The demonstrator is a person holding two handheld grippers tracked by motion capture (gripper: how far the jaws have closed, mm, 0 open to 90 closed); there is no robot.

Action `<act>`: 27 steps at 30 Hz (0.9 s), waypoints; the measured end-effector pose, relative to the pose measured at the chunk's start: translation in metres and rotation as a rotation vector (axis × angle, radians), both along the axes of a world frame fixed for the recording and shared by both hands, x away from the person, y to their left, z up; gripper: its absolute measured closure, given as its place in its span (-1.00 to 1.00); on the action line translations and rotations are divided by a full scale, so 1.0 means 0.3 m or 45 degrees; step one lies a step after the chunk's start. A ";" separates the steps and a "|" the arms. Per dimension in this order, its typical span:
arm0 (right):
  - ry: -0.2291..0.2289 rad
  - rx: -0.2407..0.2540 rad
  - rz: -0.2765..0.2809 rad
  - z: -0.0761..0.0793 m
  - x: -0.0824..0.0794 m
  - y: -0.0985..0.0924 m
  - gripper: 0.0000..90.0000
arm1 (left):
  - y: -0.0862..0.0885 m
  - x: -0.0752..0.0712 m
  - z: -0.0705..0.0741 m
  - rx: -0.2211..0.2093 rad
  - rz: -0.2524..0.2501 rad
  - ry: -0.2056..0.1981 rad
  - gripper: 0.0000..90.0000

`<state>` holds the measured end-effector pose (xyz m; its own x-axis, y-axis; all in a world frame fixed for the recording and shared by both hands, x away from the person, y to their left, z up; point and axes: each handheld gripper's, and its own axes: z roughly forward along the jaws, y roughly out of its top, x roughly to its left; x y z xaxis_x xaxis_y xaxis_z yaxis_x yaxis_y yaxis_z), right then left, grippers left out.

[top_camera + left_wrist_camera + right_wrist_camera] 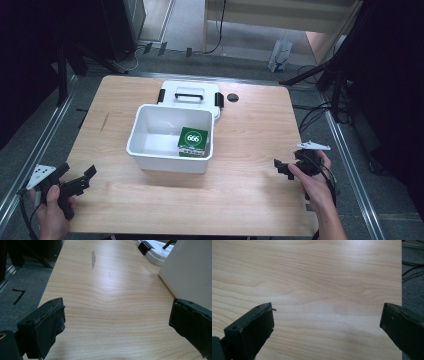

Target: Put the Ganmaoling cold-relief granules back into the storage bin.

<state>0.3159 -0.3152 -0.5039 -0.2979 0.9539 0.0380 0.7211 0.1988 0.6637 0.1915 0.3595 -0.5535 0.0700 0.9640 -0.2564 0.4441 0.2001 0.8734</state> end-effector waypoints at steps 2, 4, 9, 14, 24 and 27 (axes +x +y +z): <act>-0.019 0.006 -0.014 -0.013 -0.013 -0.010 -1.00 | 0.000 0.000 0.000 0.001 0.000 0.001 -0.98; -0.060 0.019 -0.056 -0.050 -0.054 -0.037 -1.00 | -0.001 -0.001 0.000 0.002 -0.001 0.000 -0.98; -0.113 0.045 -0.093 -0.094 -0.109 -0.075 -1.00 | -0.001 0.000 0.000 0.003 -0.007 0.004 -0.98; -0.234 0.072 -0.149 -0.136 -0.180 -0.110 -1.00 | 0.000 0.001 0.000 -0.006 -0.007 0.006 -0.98; -0.419 0.120 -0.188 -0.140 -0.295 -0.132 -1.00 | 0.001 0.001 0.000 -0.002 -0.014 0.009 -0.98; -0.434 0.152 -0.184 -0.141 -0.318 -0.131 -1.00 | 0.000 0.002 0.000 0.001 -0.017 0.013 -0.98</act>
<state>0.2205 -0.3545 -0.5461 -0.1753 0.9818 0.0730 0.4703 0.0184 0.8823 0.1921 0.3594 -0.5536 0.0800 0.9632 -0.2568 0.4553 0.1939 0.8690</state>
